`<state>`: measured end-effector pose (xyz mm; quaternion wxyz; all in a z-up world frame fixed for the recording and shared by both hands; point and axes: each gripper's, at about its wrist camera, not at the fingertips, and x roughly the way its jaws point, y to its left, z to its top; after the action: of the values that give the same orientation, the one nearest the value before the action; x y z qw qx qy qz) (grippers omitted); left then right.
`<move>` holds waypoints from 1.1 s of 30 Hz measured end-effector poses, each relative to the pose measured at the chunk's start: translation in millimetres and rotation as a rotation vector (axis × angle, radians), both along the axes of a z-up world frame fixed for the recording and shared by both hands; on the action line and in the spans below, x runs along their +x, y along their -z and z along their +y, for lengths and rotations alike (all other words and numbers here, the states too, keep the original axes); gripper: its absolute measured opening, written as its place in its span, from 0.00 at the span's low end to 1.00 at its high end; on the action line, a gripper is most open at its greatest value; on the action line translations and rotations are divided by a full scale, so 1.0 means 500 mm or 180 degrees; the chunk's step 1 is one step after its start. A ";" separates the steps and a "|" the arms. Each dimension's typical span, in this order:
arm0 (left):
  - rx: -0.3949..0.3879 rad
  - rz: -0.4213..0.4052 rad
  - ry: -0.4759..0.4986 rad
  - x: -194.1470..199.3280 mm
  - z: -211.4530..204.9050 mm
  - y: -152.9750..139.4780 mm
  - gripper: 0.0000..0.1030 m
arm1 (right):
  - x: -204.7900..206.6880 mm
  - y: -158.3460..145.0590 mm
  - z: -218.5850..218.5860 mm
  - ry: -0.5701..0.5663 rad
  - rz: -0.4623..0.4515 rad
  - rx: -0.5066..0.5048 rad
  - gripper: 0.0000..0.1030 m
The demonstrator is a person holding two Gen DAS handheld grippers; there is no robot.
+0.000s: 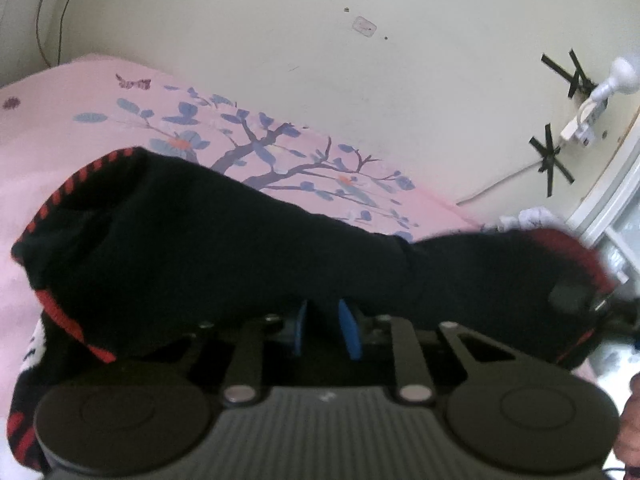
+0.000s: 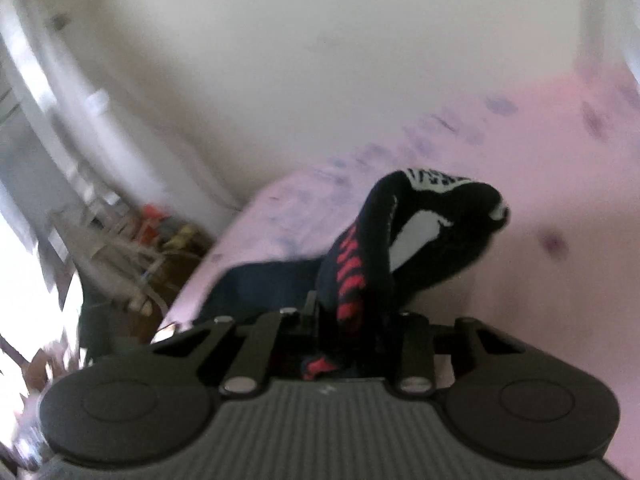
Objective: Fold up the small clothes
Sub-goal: 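Hold the sweater strip with the left gripper while the right gripper folds its end over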
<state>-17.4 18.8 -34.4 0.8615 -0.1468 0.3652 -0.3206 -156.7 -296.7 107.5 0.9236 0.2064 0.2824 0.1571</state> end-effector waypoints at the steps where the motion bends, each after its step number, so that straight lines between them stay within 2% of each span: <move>1: -0.0047 0.0017 -0.0001 -0.002 0.009 -0.002 0.19 | 0.010 -0.021 0.037 -0.0136 -0.0090 -0.0141 0.29; 4: -0.0272 -0.0097 -0.0150 -0.028 0.072 -0.019 0.26 | 0.052 -0.055 0.148 -0.0561 -0.0221 -0.0488 0.29; 7: -0.0433 -0.0268 -0.0562 -0.067 0.179 -0.037 0.40 | 0.108 -0.041 0.260 -0.0931 -0.0199 -0.0789 0.29; 9: -0.0440 -0.0369 -0.0888 -0.093 0.249 -0.051 0.47 | 0.152 -0.010 0.334 -0.1153 -0.0107 -0.0944 0.30; 10: -0.0446 -0.0407 -0.1030 -0.103 0.278 -0.058 0.54 | 0.170 0.009 0.365 -0.1254 -0.0052 -0.1000 0.30; 11: -0.0468 -0.0435 -0.1164 -0.113 0.305 -0.064 0.61 | 0.193 0.036 0.399 -0.1386 0.0037 -0.1088 0.32; 12: -0.0505 -0.0457 -0.1272 -0.120 0.327 -0.069 0.65 | 0.215 0.064 0.426 -0.1535 0.0154 -0.1145 0.41; 13: -0.0535 -0.0470 -0.1336 -0.123 0.341 -0.073 0.73 | 0.235 0.098 0.452 -0.1678 0.0315 -0.1177 0.40; 14: -0.0560 -0.0480 -0.1387 -0.125 0.351 -0.075 0.79 | 0.242 0.118 0.463 -0.1698 0.0313 -0.1207 0.45; 15: -0.0569 -0.0484 -0.1404 -0.125 0.354 -0.076 0.82 | 0.228 0.120 0.468 -0.1744 0.0188 -0.1197 0.63; 16: -0.0568 -0.0488 -0.1405 -0.124 0.354 -0.076 0.85 | 0.211 0.113 0.471 -0.1851 0.0139 -0.1180 0.68; 19: -0.0540 -0.0476 -0.1334 -0.105 0.336 -0.072 0.90 | 0.152 0.087 0.448 -0.1986 -0.0084 -0.1129 0.69; 22: -0.0449 -0.0451 -0.1183 -0.086 0.292 -0.065 0.90 | 0.096 0.058 0.404 -0.1908 -0.0276 -0.1066 0.68; 25: -0.0326 -0.0449 -0.1025 -0.083 0.240 -0.059 0.91 | 0.071 0.025 0.346 -0.1677 -0.0444 -0.0936 0.58; 27: -0.0229 -0.0460 -0.0987 -0.086 0.217 -0.052 0.91 | 0.079 0.005 0.316 -0.1460 -0.0498 -0.0917 0.27; 28: -0.0169 -0.0461 -0.0994 -0.087 0.208 -0.049 0.90 | 0.092 -0.001 0.311 -0.1333 -0.0492 -0.0972 0.21; 30: -0.0068 -0.0445 -0.1003 -0.094 0.199 -0.042 0.85 | 0.134 -0.011 0.313 -0.1169 -0.0438 -0.1011 0.10; 33: 0.0052 -0.0397 -0.1033 -0.107 0.192 -0.027 0.66 | 0.210 -0.010 0.345 -0.1243 -0.0294 -0.0931 0.09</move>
<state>-71.1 114.6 -21.2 0.9242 -0.1766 0.2851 -0.1828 -51.5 -124.0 112.7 0.9077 0.0047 0.2940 0.2993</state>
